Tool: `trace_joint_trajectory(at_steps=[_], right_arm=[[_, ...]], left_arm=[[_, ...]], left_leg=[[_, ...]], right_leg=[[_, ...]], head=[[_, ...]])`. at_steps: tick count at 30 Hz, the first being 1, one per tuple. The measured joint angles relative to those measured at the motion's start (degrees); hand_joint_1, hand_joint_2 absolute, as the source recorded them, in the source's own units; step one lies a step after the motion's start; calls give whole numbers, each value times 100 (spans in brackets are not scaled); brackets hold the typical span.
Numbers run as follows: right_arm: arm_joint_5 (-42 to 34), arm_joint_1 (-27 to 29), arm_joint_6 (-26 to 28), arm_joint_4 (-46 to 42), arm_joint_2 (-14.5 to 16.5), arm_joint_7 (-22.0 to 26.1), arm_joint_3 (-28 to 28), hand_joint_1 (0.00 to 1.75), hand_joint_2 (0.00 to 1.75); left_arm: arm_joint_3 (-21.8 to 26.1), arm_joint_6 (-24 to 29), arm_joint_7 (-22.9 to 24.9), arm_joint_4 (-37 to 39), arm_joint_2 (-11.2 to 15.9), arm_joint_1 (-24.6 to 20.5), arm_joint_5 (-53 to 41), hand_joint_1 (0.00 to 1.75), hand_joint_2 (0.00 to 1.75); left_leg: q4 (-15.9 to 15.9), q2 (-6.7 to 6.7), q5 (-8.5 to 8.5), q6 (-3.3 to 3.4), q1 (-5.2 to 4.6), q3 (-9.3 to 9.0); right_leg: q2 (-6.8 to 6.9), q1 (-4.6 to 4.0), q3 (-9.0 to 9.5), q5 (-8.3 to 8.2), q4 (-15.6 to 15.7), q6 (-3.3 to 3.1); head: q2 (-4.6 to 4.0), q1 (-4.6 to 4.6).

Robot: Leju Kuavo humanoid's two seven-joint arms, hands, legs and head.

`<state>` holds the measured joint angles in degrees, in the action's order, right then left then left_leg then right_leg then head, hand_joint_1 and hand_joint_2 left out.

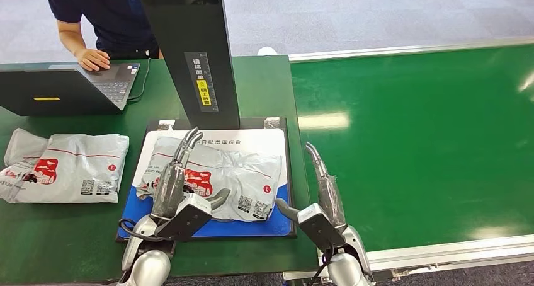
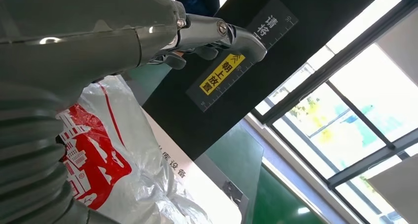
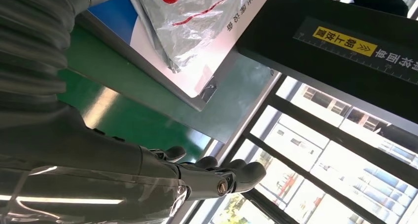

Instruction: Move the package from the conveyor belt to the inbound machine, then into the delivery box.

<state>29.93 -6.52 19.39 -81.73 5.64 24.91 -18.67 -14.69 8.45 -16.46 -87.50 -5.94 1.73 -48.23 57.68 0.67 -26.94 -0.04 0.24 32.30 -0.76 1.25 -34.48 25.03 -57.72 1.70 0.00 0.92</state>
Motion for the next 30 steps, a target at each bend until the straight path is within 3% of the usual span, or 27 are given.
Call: trace_joint_trajectory(at_steps=[8, 13, 21, 30], right_arm=[[3, 31, 0, -3, -2, 1, 55, 0, 175], [-54, 73, 2, -45, -7, 43, 88, 0, 175], [-439, 203, -3, -169, -57, 265, 157, 0, 175], [-451, 251, -27, -207, -59, 287, 203, 0, 175]], left_arm=[[-59, -4, 18, 41, 102, -35, -48, 0, 175], [-127, -91, 289, 163, 179, -161, -469, 0, 175], [-252, -111, 739, 707, 330, -511, -1115, 0, 175], [-565, -574, 1218, 1636, 564, -1015, -1638, 0, 175]], left_leg=[[0, 0, 0, 1, 0, 1], [1, 0, -1, 1, -1, 1], [0, 0, 0, 1, -1, 0], [0, 0, 0, 1, -1, 2]], right_leg=[[0, 1, 0, 0, 0, 0], [0, 1, -1, 1, 1, 1], [0, 1, 0, 0, 0, 0], [0, 1, 0, 0, 0, 0]], head=[[0, 0], [0, 0], [0, 1], [0, 0]])
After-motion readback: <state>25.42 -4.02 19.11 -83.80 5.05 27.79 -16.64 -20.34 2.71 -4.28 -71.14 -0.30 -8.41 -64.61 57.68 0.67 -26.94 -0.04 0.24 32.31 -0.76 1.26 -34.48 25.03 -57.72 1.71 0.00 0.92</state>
